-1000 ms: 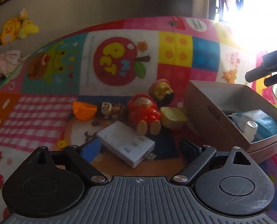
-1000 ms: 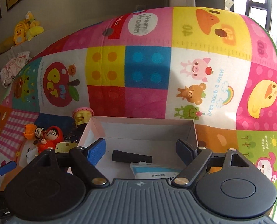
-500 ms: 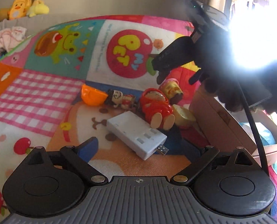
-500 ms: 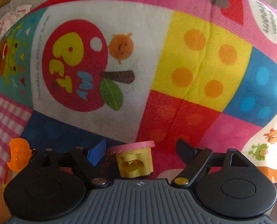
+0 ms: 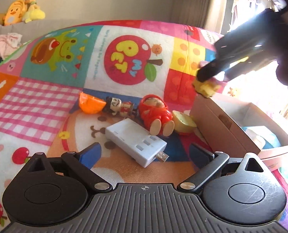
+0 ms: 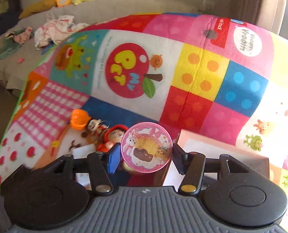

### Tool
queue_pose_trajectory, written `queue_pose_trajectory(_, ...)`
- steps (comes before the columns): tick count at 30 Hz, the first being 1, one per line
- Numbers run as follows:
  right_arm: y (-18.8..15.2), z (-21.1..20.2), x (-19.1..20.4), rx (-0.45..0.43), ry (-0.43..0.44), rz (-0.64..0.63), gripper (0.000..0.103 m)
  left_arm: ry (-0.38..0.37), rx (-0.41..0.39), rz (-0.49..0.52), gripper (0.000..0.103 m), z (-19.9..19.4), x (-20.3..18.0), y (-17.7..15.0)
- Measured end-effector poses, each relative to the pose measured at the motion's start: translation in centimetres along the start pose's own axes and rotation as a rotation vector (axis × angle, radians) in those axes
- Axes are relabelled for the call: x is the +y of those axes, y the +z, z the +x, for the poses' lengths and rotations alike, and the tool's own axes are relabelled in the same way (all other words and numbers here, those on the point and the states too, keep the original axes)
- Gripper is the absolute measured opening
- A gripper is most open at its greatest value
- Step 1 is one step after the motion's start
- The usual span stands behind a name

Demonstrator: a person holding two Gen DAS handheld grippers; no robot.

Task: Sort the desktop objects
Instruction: 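Grasp the pink-lidded yellow toy with the right gripper and set it on the mat, then move the left gripper down to the white battery charger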

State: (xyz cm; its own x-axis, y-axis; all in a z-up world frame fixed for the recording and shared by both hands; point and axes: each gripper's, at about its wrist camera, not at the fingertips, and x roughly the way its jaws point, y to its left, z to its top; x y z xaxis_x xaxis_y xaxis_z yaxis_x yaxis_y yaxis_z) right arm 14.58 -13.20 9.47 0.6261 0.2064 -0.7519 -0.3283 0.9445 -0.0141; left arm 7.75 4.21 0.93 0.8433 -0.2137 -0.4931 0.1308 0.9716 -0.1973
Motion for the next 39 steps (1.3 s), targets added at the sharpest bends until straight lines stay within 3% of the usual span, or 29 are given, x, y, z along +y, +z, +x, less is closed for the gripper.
queue_pose_trajectory(3,-3.9,-5.0,0.5,-0.025,0.084,0.013,0.056,0.012,-0.007,0.028,0.1,-0.1,-0.5,-0.1)
queue_pose_trajectory(6,-8.1,-7.3,1.2,-0.001,0.135,0.026,0.056,0.028,-0.015,0.054,0.1,-0.2,-0.9,-0.2)
queue_pose_trajectory(9,-12.3,-7.1,1.7,0.067,0.173,0.06,0.056,0.06,-0.031,0.071,0.1,-0.6,-1.3,-0.4)
queue_pose_trajectory(14,-16.6,-5.3,1.4,0.079,0.189,0.151,0.056,0.071,-0.018,0.058,0.1,-1.8,-1.6,-1.1)
queue_pose_trajectory(19,-18.4,-5.2,-0.2,0.058,0.208,0.231,0.057,0.099,-0.012,0.063,0.1,-2.8,-2.0,-1.8)
queue_pose_trajectory(23,-19.5,-7.3,-1.2,-0.028,0.182,0.217,0.076,0.124,0.0,0.082,0.1,-3.2,-2.6,-2.2)
queue_pose_trajectory(25,-20.1,-8.1,-1.5,-0.059,0.174,0.211,0.08,0.13,0.009,0.083,0.1,-3.5,-2.8,-2.4)
queue_pose_trajectory(29,-21.7,-8.3,-1.6,-0.06,0.219,0.241,0.091,0.109,0.038,0.114,0.1,-3.6,-3.3,-2.6)
queue_pose_trajectory(33,-22.9,-7.4,-0.1,-0.058,0.198,0.213,0.091,0.11,0.049,0.206,0.1,-1.8,-3.7,-1.2)
queue_pose_trajectory(35,-23.3,-7.1,0.7,-0.08,0.168,0.177,0.092,0.1,0.094,0.245,0.1,0.0,-3.4,-0.4)
queue_pose_trajectory(39,-24.0,-6.8,1.6,-0.101,0.161,0.133,0.098,0.135,0.122,0.256,0.1,3.1,-2.3,0.9)
